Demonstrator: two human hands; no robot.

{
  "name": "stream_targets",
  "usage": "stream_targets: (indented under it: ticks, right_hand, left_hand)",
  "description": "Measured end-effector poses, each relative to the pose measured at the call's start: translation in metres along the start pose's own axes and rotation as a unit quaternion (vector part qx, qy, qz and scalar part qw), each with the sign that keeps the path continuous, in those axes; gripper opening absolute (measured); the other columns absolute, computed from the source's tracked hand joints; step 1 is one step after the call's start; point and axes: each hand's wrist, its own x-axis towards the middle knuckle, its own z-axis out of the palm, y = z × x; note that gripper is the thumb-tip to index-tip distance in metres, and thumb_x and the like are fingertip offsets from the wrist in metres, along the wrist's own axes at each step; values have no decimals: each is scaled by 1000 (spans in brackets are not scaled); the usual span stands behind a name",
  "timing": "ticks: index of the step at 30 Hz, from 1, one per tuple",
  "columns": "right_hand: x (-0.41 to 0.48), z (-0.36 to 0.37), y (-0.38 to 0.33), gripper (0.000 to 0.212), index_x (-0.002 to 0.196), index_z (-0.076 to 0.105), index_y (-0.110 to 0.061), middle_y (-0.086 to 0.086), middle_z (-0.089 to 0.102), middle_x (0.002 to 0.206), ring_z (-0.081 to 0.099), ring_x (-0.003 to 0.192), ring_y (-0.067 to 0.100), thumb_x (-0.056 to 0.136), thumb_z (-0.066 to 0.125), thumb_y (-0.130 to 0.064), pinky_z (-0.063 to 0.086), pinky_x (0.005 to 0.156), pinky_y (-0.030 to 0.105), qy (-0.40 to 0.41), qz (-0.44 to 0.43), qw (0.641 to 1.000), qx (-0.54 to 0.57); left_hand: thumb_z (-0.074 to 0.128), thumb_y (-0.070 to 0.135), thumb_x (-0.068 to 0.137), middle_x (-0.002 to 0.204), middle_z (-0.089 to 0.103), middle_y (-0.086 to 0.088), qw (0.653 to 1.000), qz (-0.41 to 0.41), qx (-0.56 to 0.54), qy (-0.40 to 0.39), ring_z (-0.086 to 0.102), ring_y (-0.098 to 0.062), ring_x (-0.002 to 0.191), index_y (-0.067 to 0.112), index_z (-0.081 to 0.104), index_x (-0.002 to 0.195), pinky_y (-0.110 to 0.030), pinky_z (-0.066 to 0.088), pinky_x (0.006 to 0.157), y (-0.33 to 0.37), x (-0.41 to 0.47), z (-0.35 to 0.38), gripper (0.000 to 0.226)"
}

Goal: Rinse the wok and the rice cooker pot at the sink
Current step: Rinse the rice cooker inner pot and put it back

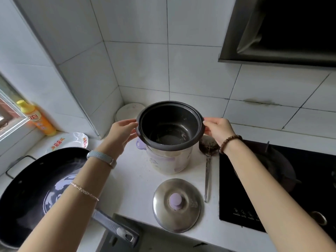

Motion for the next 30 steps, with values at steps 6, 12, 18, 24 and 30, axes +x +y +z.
stream_targets:
  ticks: [6, 12, 18, 24, 30]
  right_hand:
    - [37, 5, 12, 22, 105, 70, -5, 16, 71, 103, 68, 97, 28, 92, 54, 1, 55, 91, 38, -2, 30, 1000, 1]
    - [61, 9, 22, 23, 100, 71, -5, 18, 70, 102, 68, 95, 31, 91, 52, 5, 55, 89, 41, -26, 55, 998, -13]
    - [72, 15, 36, 25, 95, 67, -4, 18, 67, 81, 65, 68, 27, 91, 45, 9, 55, 64, 35, -49, 90, 995, -16]
    - [83, 17, 52, 23, 107, 64, 2, 15, 67, 81, 65, 69, 24, 93, 47, 8, 56, 67, 32, -54, 114, 992, -8]
    - [86, 13, 59, 25, 114, 63, 2, 18, 69, 91, 68, 78, 27, 94, 49, 5, 57, 75, 32, -66, 134, 989, -19]
  left_hand:
    - [56, -6, 92, 85, 66, -10, 1000, -4, 10, 3, 62, -15, 75, -1, 64, 106, -21, 57, 72, -8, 32, 10, 17]
    - [53, -7, 92, 88, 67, -11, 999, -26, 19, 22, 62, -16, 76, -1, 65, 108, -22, 56, 73, -25, 50, 15, 21]
    - [51, -9, 91, 79, 65, -9, 996, -62, 38, 42, 60, -17, 69, -1, 65, 104, -21, 55, 65, -47, 61, 17, 21]
    - [52, -8, 91, 84, 66, -11, 994, -74, 54, 58, 61, -18, 72, 0, 66, 105, -23, 52, 64, -59, 68, 17, 22]
    - [53, -8, 91, 85, 67, -11, 992, -85, 71, 58, 62, -17, 72, -2, 66, 110, -23, 53, 64, -68, 70, 14, 24]
